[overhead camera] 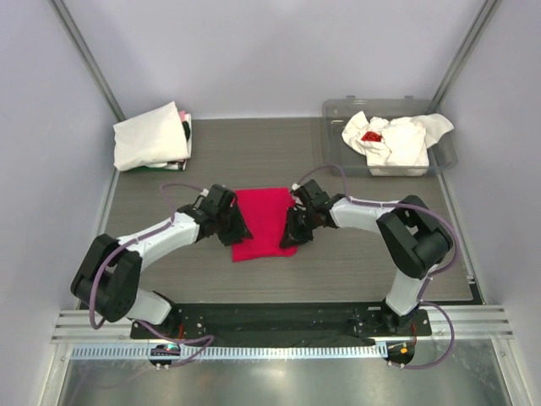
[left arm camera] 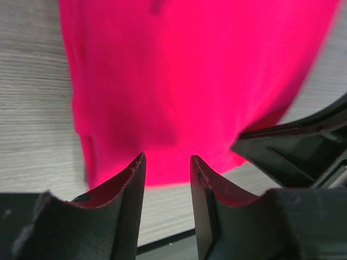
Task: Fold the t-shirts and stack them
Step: Fold the tshirt
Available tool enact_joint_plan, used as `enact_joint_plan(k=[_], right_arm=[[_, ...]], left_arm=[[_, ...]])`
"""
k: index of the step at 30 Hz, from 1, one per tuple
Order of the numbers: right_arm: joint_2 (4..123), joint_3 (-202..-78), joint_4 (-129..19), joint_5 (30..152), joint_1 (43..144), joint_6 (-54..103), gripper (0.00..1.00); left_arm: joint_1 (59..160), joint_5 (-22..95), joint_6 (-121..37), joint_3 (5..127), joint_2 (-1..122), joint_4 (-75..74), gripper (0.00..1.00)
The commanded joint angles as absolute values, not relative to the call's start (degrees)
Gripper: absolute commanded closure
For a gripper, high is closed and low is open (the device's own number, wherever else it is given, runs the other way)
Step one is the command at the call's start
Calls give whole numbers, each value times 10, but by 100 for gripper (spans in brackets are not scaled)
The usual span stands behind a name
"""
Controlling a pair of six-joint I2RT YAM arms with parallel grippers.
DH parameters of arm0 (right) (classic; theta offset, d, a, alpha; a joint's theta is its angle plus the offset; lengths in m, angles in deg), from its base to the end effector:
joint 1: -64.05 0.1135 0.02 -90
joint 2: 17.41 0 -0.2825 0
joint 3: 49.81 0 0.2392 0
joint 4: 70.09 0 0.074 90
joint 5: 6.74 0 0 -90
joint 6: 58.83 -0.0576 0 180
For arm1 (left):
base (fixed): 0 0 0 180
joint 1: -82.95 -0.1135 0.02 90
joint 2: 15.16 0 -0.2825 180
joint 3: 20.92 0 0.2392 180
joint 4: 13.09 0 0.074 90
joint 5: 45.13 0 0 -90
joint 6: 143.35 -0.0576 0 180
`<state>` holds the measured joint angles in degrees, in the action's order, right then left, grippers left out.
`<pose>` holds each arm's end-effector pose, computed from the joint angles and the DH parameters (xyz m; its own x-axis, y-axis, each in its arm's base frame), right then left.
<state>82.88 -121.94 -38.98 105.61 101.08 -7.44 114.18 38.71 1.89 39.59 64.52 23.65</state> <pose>0.2633 0.2261 0.1692 -0.9806 -0.0168 -0.1953 -0.1282 0.8085 0.5743 0.2267 -0.1447 0.2042 -0.8695 -0.4280 -0.2466 -0.2586 0.8197 -0.5111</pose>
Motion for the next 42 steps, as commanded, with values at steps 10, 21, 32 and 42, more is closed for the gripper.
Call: enact_joint_plan(k=[10,21,32,42], right_arm=[[824,-1042,-477,1048,961,-46,84],[732,-1044,-327,901,961,-23,75],[653,-1083,-181,770,961,-24,59],[584,-1136,-116,790,964,-41,39]], left_arm=[[1161,420,3,316,702,180,69],[1200,460,63,224,590,196,71],[1212,497,55,260,526,278,65],[1208,556,-4,299,419,244,11]])
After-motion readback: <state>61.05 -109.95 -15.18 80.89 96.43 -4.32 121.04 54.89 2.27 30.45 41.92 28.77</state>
